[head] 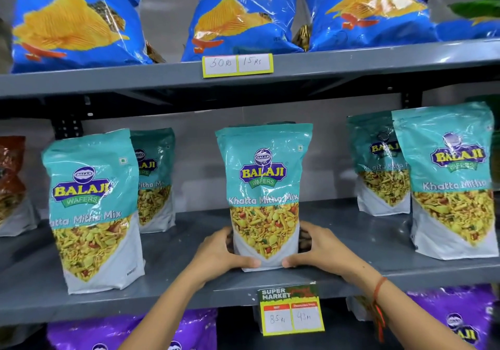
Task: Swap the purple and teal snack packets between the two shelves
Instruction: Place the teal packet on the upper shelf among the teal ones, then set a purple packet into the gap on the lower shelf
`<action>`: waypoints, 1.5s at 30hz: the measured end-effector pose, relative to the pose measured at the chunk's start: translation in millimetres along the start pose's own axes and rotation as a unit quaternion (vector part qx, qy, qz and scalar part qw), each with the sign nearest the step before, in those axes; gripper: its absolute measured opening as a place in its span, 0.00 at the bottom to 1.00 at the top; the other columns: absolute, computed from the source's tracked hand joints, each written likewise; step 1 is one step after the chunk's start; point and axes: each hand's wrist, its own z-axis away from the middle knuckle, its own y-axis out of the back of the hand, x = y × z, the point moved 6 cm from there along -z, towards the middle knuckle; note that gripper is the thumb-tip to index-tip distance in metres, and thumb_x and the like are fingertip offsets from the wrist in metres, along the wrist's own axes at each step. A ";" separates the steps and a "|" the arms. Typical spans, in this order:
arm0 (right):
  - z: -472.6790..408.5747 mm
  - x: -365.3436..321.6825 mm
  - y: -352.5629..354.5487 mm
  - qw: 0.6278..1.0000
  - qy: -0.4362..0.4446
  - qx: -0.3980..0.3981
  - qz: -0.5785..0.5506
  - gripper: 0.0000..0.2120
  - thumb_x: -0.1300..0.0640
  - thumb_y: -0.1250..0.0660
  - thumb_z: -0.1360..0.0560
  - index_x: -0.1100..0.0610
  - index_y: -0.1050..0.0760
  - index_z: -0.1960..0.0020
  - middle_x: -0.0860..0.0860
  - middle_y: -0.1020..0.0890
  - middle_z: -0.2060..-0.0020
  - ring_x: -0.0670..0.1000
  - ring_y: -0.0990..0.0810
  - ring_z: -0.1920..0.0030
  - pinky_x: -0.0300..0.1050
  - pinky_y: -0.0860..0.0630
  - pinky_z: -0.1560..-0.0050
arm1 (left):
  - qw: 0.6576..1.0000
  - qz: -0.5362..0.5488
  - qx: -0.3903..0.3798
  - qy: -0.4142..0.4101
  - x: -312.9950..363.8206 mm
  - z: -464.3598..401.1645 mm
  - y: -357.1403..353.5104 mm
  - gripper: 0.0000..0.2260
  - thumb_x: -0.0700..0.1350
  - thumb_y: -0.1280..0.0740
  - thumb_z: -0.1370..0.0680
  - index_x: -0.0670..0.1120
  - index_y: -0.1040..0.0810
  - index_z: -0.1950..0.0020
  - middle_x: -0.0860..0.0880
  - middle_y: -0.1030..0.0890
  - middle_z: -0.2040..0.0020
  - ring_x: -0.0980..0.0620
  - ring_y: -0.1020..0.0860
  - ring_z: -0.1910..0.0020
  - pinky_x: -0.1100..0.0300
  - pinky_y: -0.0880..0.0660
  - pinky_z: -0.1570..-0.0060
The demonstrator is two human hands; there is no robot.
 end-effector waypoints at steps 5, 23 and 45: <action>0.8 10.2 15.0 1.000 -0.015 -0.009 -0.026 0.30 0.56 0.17 0.39 0.48 0.23 0.39 0.44 0.13 0.46 0.42 0.14 0.48 0.47 0.19 0.39 | 1.000 -0.017 -0.001 0.009 8.9 -6.8 -13.6 0.38 0.61 0.18 0.49 0.56 0.23 0.41 0.57 0.15 0.45 0.58 0.18 0.46 0.52 0.21 0.42; 113.5 -63.4 -49.8 0.915 0.209 0.340 -0.053 0.17 0.58 0.27 0.28 0.53 0.26 0.42 0.45 0.26 0.48 0.52 0.23 0.47 0.41 0.27 0.46 | 0.926 0.056 0.357 -0.113 -2.9 120.2 38.6 0.20 0.51 0.23 0.31 0.50 0.19 0.41 0.53 0.15 0.47 0.60 0.17 0.47 0.63 0.24 0.43; 63.9 152.3 -372.3 0.963 -0.158 -0.215 -0.035 0.36 0.51 0.21 0.39 0.54 0.29 0.34 0.53 0.17 0.40 0.54 0.18 0.41 0.53 0.20 0.43 | 0.946 0.079 0.097 0.298 -364.7 192.4 -64.8 0.34 0.62 0.20 0.43 0.60 0.27 0.40 0.50 0.15 0.43 0.52 0.16 0.46 0.42 0.21 0.42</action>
